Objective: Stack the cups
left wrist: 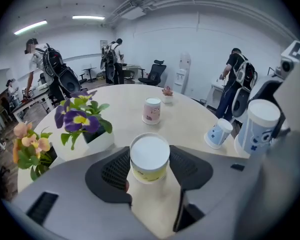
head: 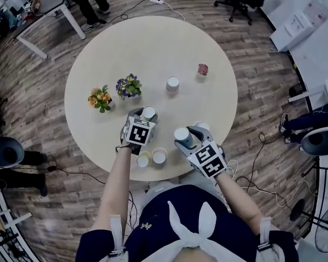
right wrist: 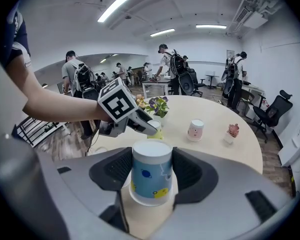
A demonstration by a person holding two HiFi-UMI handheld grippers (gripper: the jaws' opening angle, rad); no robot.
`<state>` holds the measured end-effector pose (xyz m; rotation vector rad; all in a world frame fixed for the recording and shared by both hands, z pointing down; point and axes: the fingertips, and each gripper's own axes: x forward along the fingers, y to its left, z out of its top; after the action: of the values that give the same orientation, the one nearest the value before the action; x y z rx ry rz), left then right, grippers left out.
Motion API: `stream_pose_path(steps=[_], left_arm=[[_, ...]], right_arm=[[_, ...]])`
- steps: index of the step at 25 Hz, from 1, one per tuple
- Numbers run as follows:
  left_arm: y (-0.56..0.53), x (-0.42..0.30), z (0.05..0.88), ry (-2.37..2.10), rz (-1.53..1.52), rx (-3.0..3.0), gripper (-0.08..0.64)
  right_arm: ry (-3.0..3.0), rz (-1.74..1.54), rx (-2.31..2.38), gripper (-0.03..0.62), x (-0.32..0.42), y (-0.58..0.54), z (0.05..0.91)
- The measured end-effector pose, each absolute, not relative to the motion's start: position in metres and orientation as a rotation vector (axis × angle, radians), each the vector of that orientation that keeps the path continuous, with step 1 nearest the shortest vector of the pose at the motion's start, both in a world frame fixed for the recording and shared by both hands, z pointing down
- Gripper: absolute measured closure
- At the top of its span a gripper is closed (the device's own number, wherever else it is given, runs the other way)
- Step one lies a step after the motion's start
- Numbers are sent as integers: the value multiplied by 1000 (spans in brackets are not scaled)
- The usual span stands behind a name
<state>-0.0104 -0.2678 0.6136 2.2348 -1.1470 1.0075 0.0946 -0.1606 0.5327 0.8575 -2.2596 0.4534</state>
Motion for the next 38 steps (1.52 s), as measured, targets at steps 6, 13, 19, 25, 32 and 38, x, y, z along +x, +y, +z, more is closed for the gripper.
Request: stream_pose_path(steps=[6, 13, 19, 25, 32, 38], left_arm=[[-254, -49, 584, -1270, 879, 2184, 304], [-222, -83, 551, -1354, 735, 2151, 304], [-191, -107, 539, -1403, 660, 2105, 304], [-163, -125, 533, -1452, 604, 2049, 304], [-147, -131, 532, -1465, 607, 2035, 304], [-135, -132, 536, -1449, 618, 2026, 304]], right_arm=[[-2256, 456, 848, 334, 87, -158, 536], [-2257, 443, 875, 334, 84, -159, 540], [-2240, 464, 871, 334, 80, -150, 552], [-2208, 478, 858, 334, 80, -138, 577], [-2179, 537, 833, 334, 75, -132, 610], [-2188, 549, 858, 334, 73, -133, 626]])
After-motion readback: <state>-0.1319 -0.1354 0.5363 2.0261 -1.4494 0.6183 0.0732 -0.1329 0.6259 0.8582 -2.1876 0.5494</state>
